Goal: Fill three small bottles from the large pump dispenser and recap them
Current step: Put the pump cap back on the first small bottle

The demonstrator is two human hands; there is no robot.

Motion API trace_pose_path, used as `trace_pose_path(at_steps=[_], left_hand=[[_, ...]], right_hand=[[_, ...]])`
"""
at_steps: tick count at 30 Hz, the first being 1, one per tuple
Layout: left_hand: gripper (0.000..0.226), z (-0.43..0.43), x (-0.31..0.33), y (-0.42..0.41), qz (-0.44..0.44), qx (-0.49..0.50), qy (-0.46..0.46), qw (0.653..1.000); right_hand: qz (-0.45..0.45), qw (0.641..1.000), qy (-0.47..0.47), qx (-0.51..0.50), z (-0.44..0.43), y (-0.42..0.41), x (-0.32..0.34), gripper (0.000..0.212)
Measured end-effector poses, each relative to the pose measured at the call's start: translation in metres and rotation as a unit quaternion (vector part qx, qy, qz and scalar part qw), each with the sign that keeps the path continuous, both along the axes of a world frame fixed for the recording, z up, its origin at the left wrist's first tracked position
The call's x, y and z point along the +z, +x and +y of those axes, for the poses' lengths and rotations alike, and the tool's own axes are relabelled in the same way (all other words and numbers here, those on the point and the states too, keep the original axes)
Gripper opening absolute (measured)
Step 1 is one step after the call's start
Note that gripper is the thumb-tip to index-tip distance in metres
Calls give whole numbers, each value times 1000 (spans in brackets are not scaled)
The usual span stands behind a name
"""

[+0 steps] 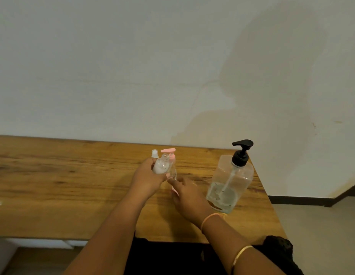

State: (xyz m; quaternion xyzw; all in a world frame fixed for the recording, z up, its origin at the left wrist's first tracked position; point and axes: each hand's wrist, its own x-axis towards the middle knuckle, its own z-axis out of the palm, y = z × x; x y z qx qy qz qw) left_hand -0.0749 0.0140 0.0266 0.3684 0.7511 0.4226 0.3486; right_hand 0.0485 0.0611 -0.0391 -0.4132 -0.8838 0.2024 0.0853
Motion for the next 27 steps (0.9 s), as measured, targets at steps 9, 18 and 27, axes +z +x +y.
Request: trace_pose_path(at_steps=[9,18,27], left_hand=[[38,2,-4,0,-11,5,-9,1000],[33,4,-7,6,1,-15,-10,1000],[30,6,-3,3,4,21,44,999]], right_hand=[[-67,997,-41,-24,1,-10,-17,36],[-87,995,-1,-45,5,-9,-24,29],[253,953,42,-160,-8,1,64,31]])
